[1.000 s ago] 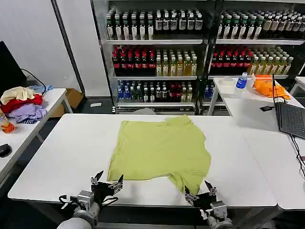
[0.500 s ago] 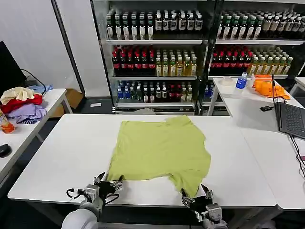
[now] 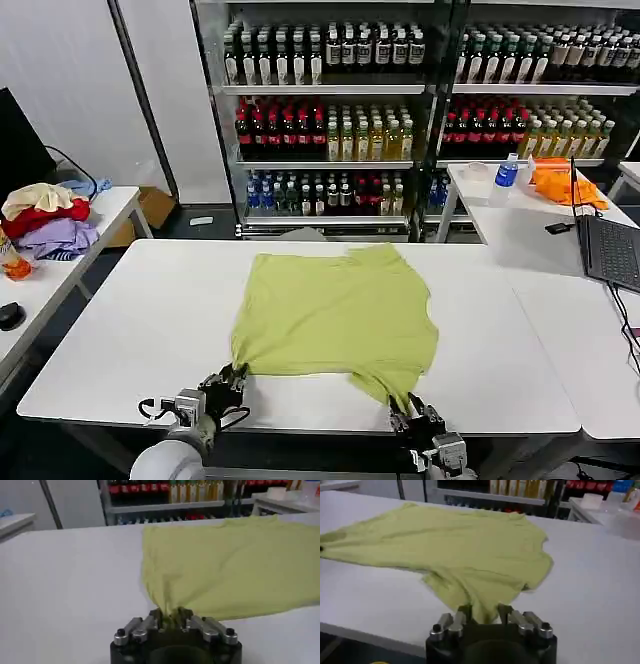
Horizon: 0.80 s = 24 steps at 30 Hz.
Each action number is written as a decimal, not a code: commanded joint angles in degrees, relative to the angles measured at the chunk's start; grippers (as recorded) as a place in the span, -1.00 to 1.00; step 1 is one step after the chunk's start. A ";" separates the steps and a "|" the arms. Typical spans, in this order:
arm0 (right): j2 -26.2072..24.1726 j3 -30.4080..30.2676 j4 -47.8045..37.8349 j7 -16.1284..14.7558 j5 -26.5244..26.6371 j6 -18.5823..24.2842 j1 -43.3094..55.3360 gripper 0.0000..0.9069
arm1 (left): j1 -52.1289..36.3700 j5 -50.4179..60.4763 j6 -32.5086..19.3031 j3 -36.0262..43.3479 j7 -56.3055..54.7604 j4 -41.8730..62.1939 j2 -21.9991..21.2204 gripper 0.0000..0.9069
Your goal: Fold and organize the clothes.
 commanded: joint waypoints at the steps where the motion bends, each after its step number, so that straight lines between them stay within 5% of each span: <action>1: -0.29 1.74 4.65 0.05 0.24 -0.04 -1.97 -1.00 | 5.10 -2.09 -0.19 -2.82 0.50 -7.97 -0.14 -0.96; 16: -2.88 12.43 19.73 -1.12 0.11 0.68 -12.45 -1.00 | 15.85 -0.75 -1.34 -8.80 1.60 -23.63 0.49 -0.96; 24: -5.47 12.68 13.70 -2.43 -0.25 3.46 -4.02 -1.00 | 11.48 -0.05 -1.72 -7.30 2.73 -18.36 2.39 -0.96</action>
